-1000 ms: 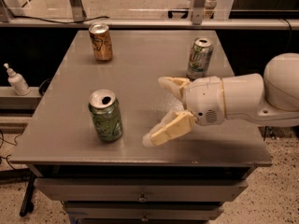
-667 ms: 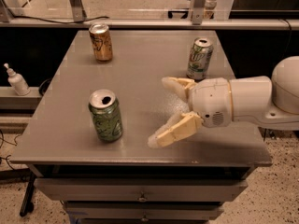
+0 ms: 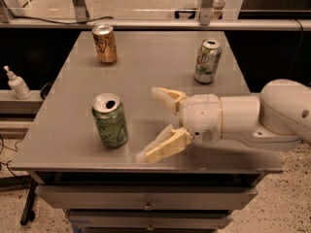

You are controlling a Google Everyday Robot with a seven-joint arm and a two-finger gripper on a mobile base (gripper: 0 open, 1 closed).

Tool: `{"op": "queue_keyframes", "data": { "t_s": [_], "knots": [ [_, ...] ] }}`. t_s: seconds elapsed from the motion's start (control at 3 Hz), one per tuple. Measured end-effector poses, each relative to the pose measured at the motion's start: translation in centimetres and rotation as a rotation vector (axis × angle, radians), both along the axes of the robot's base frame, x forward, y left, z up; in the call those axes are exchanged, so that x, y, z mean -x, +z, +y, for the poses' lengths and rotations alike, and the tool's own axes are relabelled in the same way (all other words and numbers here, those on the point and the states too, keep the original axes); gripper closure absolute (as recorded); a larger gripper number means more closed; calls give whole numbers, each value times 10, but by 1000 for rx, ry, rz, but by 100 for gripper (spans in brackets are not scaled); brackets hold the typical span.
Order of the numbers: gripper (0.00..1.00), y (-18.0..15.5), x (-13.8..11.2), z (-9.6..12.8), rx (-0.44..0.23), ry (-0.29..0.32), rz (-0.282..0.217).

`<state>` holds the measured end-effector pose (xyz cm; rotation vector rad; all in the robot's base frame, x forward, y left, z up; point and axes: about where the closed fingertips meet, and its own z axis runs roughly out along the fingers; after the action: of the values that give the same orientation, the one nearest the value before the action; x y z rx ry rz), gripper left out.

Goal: Move green can near 7up can

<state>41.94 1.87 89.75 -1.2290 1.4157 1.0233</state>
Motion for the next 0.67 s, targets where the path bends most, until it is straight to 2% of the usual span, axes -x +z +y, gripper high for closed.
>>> {"op": "queue_keyframes", "data": {
  "t_s": [0.67],
  "knots": [
    [0, -26, -3, 57, 21, 48, -21]
  ]
}}
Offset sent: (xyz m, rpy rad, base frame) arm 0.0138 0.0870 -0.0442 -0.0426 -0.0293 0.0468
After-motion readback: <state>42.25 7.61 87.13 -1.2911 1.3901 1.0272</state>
